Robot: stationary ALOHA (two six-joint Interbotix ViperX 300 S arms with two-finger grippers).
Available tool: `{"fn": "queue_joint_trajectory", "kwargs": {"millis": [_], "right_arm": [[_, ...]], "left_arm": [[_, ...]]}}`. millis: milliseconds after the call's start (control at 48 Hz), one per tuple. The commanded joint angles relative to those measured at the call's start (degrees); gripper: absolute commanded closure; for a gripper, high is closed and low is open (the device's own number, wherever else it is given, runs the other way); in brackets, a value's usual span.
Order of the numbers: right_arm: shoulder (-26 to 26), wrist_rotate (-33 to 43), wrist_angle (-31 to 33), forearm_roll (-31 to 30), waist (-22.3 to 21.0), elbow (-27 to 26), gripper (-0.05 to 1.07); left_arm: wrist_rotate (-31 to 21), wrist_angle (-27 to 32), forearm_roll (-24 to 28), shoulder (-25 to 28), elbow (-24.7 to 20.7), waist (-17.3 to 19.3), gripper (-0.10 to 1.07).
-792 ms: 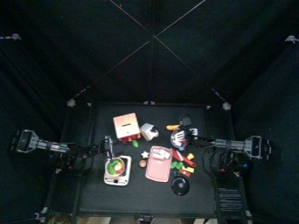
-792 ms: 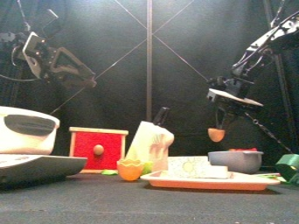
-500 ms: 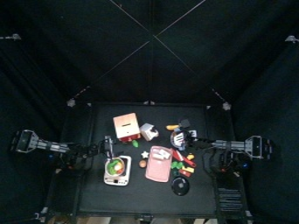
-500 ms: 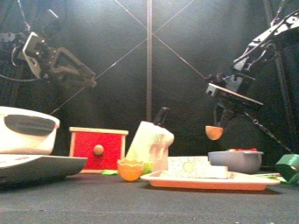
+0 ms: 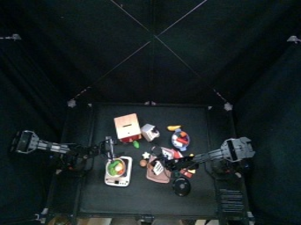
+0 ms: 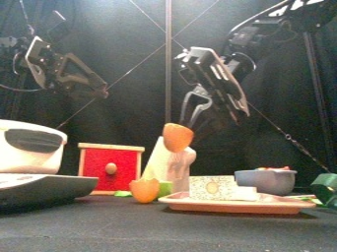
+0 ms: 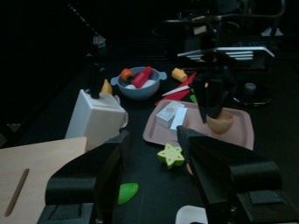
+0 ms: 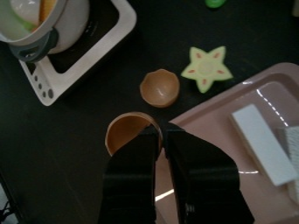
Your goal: Place egg shell near other egg shell
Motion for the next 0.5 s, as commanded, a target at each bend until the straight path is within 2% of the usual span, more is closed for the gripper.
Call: {"fn": "queue_joint_trajectory", "kwargs": {"millis": [0, 104, 292, 479], "right_arm": [[1.49, -0.09, -0.18, -0.35, 0.26, -3.78, 0.56], [4.48, -0.18, 0.18, -1.05, 0.53, -6.06, 0.55], [2.64, -0.09, 9.23, -1.32, 0.18, -6.68, 0.55], [2.55, 0.0, 10.28, -0.88, -0.7, -6.94, 0.55]], "left_arm": [[0.0, -0.18, 0.09, -0.09, -0.7, 0.09, 0.12], [0.0, -0.18, 0.09, -0.18, -0.7, 0.09, 0.12], [0.09, -0.35, 0.09, -0.09, -0.7, 0.09, 0.12], [0.09, -0.18, 0.09, -0.18, -0.7, 0.09, 0.12]]}}
